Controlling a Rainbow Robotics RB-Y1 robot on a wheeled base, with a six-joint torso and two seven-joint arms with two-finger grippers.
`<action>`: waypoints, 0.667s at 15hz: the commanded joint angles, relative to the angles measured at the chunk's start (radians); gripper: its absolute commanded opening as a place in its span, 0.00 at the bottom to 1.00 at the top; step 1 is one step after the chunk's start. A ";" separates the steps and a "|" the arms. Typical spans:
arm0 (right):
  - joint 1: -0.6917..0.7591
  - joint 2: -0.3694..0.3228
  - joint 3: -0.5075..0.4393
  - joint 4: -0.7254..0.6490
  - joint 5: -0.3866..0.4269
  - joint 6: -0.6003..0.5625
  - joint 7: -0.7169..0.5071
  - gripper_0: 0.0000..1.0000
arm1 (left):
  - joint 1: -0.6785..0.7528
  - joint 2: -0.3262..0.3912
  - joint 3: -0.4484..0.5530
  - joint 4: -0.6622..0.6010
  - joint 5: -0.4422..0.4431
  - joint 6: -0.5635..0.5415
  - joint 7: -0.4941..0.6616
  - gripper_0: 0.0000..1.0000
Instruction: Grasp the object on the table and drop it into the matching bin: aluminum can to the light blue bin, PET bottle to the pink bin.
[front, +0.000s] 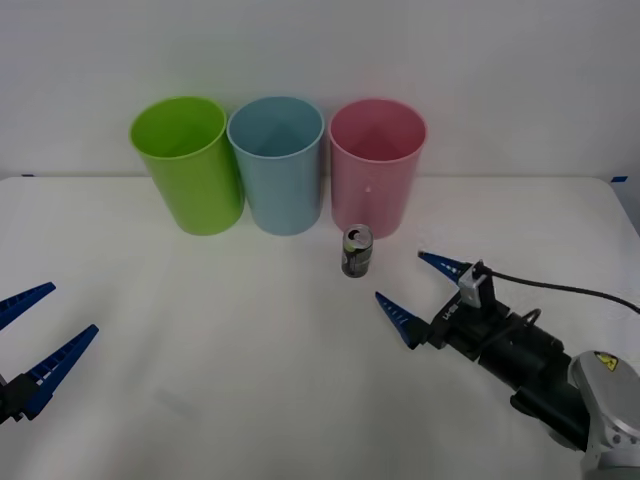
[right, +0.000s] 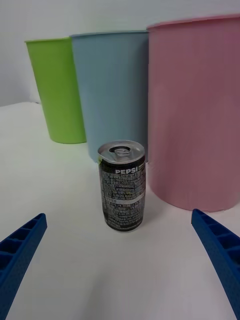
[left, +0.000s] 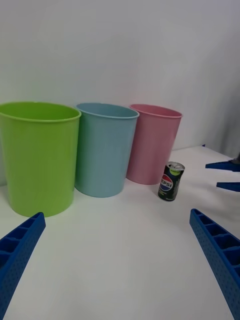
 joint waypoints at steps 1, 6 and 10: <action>-0.036 0.006 0.027 0.040 0.000 0.042 0.015 1.00 | 0.000 0.000 0.000 0.000 0.000 0.000 0.000 1.00; -0.141 0.011 0.045 0.174 -0.001 0.075 0.035 1.00 | 0.000 0.000 0.000 0.000 0.000 0.000 0.000 1.00; -0.218 0.029 0.060 0.266 0.000 0.132 0.061 1.00 | 0.000 0.000 0.000 0.000 0.000 0.000 0.000 1.00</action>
